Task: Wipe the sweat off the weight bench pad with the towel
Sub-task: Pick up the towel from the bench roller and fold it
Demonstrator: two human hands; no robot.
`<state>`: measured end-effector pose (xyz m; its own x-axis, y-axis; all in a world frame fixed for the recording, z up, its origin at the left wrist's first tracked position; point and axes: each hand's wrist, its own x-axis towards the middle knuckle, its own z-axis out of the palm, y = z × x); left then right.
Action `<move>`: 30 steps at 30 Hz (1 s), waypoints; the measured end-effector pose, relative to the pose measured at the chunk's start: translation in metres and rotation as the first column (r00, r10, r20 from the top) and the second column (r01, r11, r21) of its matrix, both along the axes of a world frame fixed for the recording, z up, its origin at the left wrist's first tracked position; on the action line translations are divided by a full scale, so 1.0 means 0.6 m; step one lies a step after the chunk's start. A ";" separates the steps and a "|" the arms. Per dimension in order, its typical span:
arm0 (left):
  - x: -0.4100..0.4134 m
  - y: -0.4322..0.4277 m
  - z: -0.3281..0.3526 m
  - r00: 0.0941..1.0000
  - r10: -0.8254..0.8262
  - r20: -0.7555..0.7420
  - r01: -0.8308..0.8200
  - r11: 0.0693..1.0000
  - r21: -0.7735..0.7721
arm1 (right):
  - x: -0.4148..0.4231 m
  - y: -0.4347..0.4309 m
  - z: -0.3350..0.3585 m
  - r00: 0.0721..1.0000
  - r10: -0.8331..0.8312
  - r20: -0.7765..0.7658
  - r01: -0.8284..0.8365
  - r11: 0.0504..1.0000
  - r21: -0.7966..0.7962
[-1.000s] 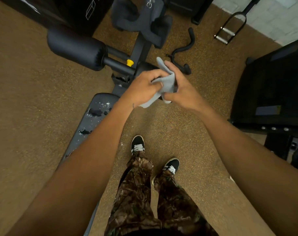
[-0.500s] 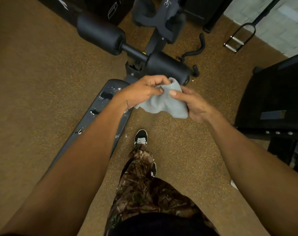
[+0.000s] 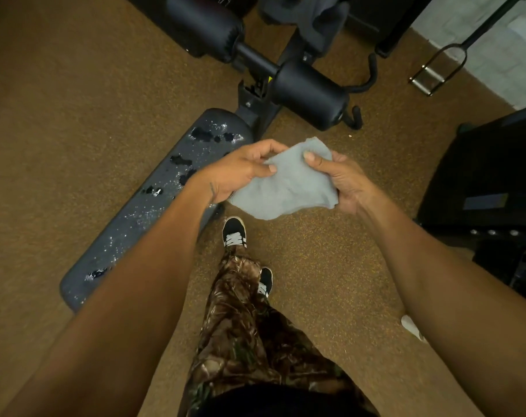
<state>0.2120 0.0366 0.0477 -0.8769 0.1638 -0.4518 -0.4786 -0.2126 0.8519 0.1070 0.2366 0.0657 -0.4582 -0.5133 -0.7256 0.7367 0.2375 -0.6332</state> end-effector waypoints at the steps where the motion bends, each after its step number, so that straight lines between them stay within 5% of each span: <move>1: 0.014 -0.004 -0.009 0.999 0.017 0.039 -0.017 1.000 -0.013 | 0.004 -0.006 0.000 1.000 0.004 -0.027 -0.003 1.000 0.014; 10: 0.119 -0.025 -0.096 0.914 0.272 0.301 -0.238 0.960 -0.146 | 0.015 -0.094 -0.032 0.922 0.192 -0.337 -0.135 0.973 0.185; 15: 0.136 -0.057 -0.137 0.822 0.431 0.372 -0.427 0.899 -0.099 | 0.015 -0.140 -0.071 0.638 0.484 -0.598 -0.159 0.843 0.513; 21: 0.117 -0.064 -0.138 0.812 0.458 0.361 -0.438 0.888 -0.142 | 0.059 -0.181 -0.087 0.218 0.711 -0.669 -0.005 0.686 0.728; 30: 0.066 -0.083 -0.111 0.799 0.463 0.384 -0.496 0.868 -0.016 | 0.101 -0.198 -0.123 0.113 0.651 -0.751 -0.265 0.748 0.609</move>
